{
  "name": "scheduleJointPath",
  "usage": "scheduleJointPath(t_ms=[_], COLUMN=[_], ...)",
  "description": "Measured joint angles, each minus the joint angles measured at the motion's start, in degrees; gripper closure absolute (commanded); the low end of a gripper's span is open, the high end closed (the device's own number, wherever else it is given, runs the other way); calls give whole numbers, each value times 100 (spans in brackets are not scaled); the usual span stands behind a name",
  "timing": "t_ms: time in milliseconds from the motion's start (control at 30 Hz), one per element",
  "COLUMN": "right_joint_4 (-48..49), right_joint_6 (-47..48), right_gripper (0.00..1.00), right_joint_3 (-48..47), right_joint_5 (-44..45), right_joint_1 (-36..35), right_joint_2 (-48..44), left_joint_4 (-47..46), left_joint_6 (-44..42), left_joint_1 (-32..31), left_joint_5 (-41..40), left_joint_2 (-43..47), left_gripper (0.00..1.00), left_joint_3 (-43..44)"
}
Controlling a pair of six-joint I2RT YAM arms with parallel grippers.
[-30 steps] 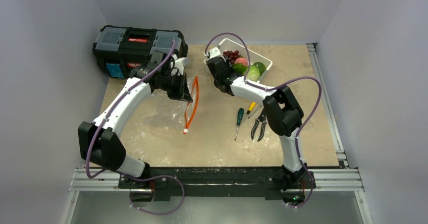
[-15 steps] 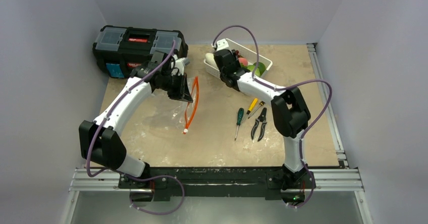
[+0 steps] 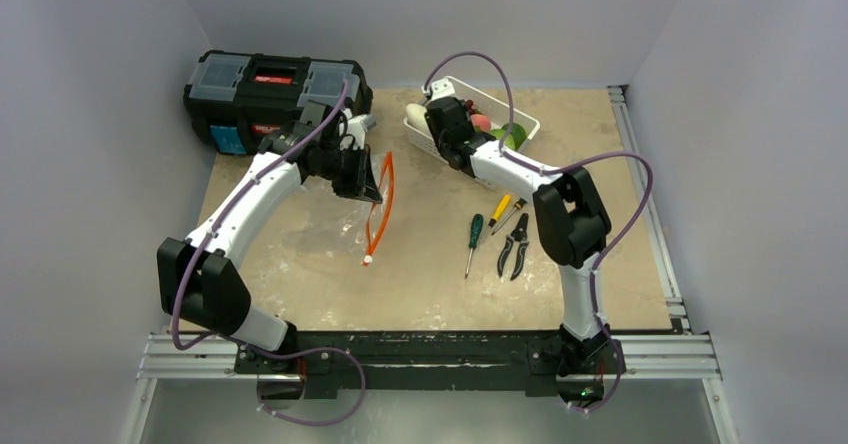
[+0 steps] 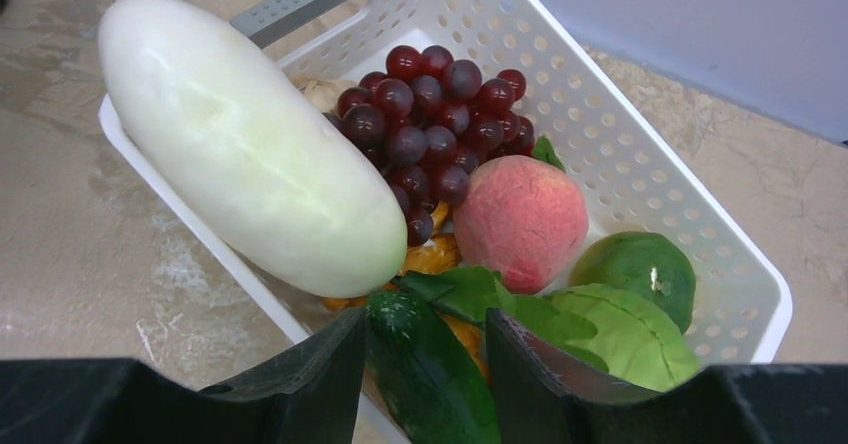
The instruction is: Place the food in the zip-top bag and seal the zipper
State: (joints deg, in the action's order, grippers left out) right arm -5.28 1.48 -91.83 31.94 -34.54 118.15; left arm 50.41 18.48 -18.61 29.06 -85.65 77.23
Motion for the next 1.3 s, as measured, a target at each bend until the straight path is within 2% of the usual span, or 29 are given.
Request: scheduleJointPath(t_ms=[300, 767, 1100, 1133, 1300], right_joint_4=[-98, -122, -120, -118, -149], right_joint_6=[-179, -219, 7, 42, 225], right_gripper=[53, 60, 98, 100, 100], right_joint_3=[0, -46, -70, -72, -72], right_joint_5=[-326, -144, -140, -131, 20], right_joint_1=[0, 50, 79, 79, 57], right_joint_2=[0, 249, 260, 260, 205], left_joint_4=[0, 0, 0, -2, -2], left_joint_6=[0, 0, 0, 0, 2], left_joint_1=[0, 0, 0, 0, 0], left_joint_5=[17, 35, 39, 39, 57], left_joint_2=[-9, -24, -55, -59, -72], left_gripper=[100, 100, 100, 100, 100], left_joint_3=[0, 0, 0, 0, 0])
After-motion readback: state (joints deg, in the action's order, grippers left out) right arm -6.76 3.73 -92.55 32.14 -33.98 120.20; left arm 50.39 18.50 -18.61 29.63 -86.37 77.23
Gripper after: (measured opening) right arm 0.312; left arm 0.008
